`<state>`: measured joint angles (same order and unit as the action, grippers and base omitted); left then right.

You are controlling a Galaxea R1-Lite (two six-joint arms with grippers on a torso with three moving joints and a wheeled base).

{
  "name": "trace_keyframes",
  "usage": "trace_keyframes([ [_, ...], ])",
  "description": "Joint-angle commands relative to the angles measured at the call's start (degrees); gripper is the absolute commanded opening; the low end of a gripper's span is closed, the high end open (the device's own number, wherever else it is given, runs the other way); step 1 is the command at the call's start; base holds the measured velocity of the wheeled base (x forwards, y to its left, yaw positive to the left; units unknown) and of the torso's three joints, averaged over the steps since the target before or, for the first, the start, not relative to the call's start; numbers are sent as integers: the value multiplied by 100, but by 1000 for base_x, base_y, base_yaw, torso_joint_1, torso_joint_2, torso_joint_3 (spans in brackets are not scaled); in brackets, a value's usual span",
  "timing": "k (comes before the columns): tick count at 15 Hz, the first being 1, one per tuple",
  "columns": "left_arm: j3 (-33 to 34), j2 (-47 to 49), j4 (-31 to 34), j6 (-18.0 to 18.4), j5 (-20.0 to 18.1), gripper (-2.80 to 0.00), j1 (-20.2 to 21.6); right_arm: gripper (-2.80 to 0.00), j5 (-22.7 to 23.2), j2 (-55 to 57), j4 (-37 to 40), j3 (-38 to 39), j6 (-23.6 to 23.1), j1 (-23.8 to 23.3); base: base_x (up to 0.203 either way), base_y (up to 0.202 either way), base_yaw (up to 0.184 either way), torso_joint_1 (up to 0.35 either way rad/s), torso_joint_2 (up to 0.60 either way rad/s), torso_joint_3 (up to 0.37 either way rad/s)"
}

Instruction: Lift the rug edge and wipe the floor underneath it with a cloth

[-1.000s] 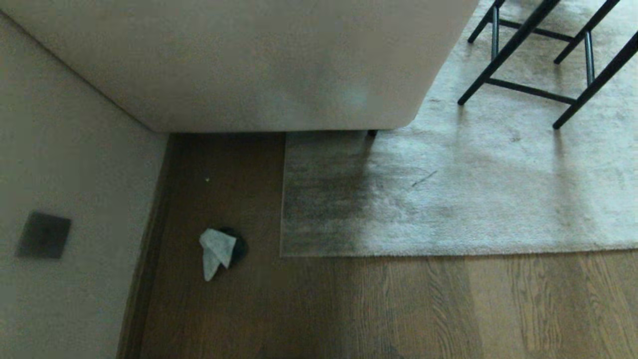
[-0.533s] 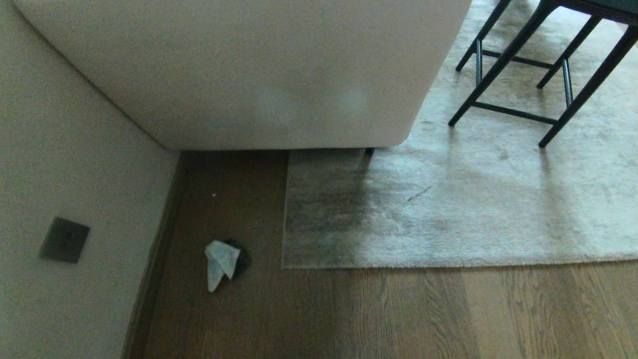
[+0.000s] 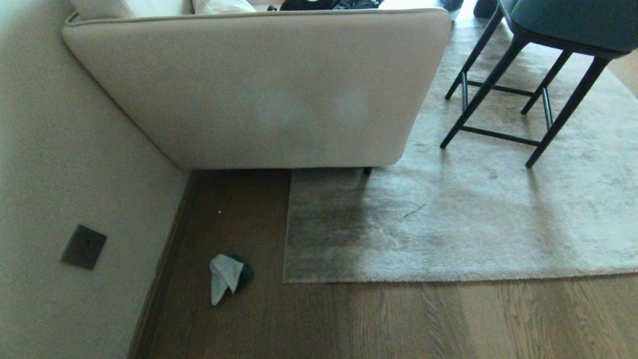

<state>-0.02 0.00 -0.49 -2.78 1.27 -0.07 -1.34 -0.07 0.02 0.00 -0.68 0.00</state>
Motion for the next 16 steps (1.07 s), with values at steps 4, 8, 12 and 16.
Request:
trace_keyframes([
  [4,2,0,-4,-3,5,-280,-1,-280,2,7,-2,0,-2,0,0,0,0,1,3,205],
  [8,-4,0,-4,-3,5,-280,-1,-280,2,7,-2,0,-6,0,0,0,0,-1,-3,200],
  [12,-3,0,-4,-3,5,-280,-1,-280,2,7,-2,0,-3,0,0,0,0,3,3,205],
  [16,-6,0,-4,-3,5,-280,-1,-280,2,7,-2,0,-2,0,0,0,0,3,4,207],
])
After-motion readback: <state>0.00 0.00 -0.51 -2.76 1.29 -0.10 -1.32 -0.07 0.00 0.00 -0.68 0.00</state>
